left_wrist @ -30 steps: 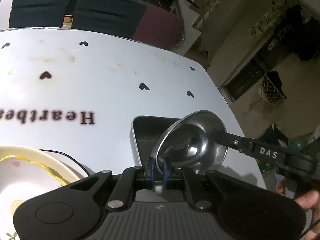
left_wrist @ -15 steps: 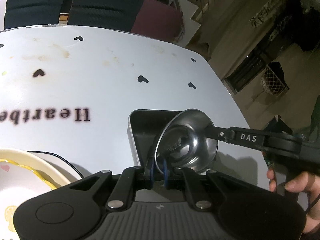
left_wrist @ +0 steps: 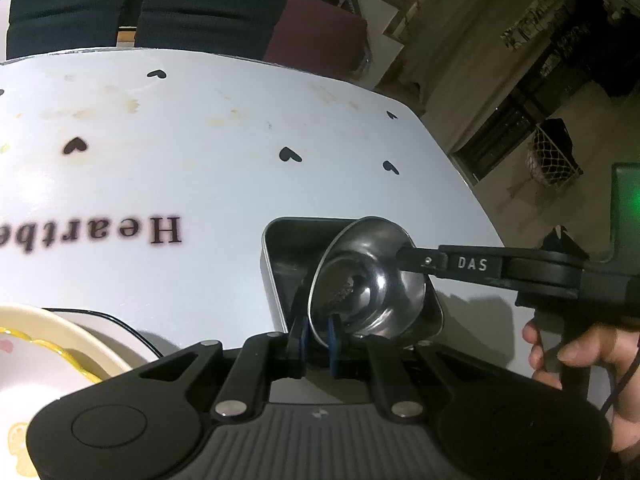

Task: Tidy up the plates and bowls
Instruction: 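Lift the round steel bowl with both grippers and carry it over the trays, then lower the steel bowl into the steel tray and open both grippers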

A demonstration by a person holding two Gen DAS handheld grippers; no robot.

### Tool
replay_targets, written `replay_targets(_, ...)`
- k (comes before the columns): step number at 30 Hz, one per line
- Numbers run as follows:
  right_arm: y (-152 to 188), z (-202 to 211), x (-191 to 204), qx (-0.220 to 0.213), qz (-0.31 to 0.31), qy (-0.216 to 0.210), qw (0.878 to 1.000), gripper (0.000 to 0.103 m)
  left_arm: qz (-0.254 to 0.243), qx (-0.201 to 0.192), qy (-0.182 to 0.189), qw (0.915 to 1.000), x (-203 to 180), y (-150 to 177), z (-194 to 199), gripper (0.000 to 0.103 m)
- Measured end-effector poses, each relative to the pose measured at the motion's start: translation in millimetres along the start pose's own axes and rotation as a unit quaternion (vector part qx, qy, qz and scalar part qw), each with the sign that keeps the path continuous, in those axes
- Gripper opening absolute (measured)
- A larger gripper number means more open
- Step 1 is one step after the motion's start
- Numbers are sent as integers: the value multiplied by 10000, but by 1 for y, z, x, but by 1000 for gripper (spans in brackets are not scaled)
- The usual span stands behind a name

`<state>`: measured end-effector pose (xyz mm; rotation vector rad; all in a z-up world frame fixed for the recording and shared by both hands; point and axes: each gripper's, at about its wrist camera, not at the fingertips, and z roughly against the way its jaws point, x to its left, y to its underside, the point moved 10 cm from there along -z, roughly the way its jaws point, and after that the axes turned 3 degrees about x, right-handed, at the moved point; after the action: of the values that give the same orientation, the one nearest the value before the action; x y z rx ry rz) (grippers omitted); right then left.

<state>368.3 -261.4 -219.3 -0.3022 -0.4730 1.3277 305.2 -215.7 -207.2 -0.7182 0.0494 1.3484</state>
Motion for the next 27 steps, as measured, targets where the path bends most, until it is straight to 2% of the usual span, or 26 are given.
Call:
replay_targets(15,-1,-9,7,21,192,119,9997,11,-8,22,64,10000,-2,0,4,17)
replay_targets(22,-2,-12,8,-61,178,138,9997,13,-30,3,54,10000,-2,0,9,18)
replay_targets(27,-5,-6,6,-263,62,-5,9996,18,-2,-71,88,9999,-1,-3,17,19)
